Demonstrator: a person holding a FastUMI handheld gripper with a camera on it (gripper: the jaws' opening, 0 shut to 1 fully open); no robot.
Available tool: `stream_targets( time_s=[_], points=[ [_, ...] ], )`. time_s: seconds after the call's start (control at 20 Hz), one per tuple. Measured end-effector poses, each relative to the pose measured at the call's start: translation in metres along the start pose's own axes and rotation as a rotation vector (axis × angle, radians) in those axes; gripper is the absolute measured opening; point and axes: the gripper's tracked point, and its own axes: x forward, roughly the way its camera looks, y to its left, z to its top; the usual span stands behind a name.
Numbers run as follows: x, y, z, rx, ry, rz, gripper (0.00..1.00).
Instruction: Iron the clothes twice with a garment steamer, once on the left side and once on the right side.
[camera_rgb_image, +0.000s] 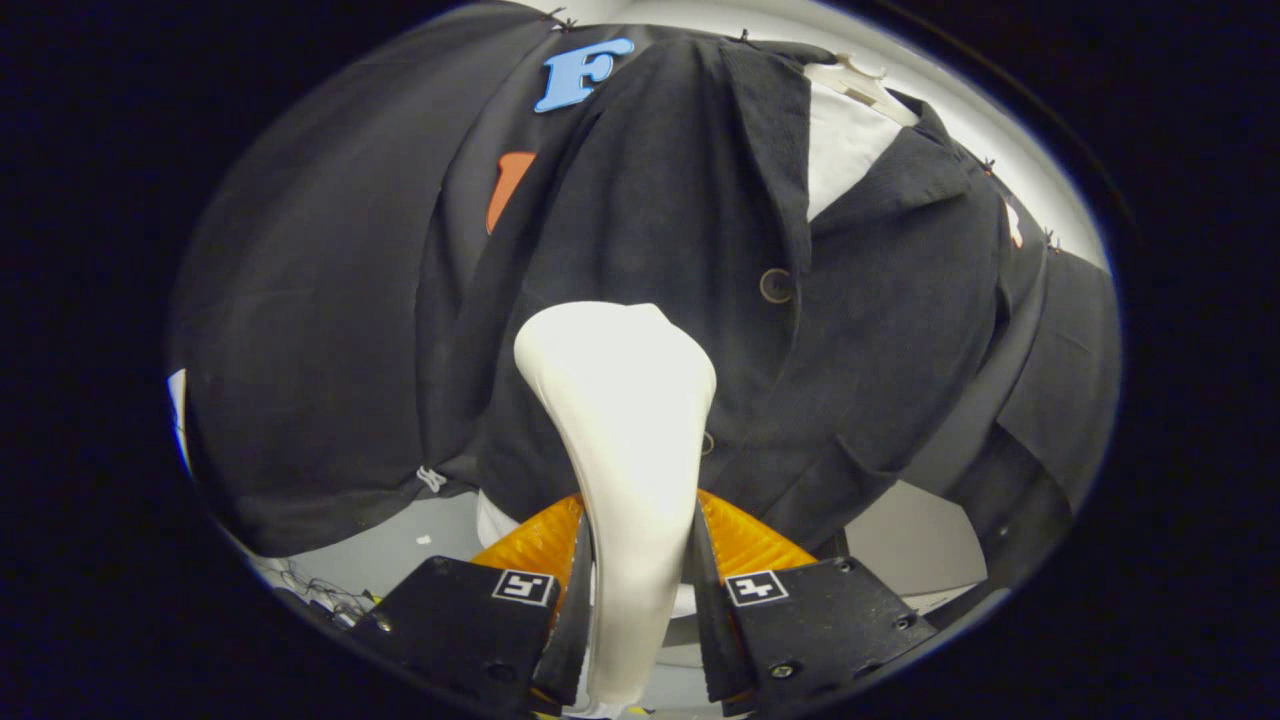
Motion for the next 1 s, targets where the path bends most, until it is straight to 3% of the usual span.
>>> stream_targets(
  time_s=[0.75,1.0],
  points=[
    [0.035,0.036,-0.096,-0.030,0.163,0.070,0.49],
    [0.028,0.032,-0.101,0.000,0.167,0.084,0.49]
  ],
)
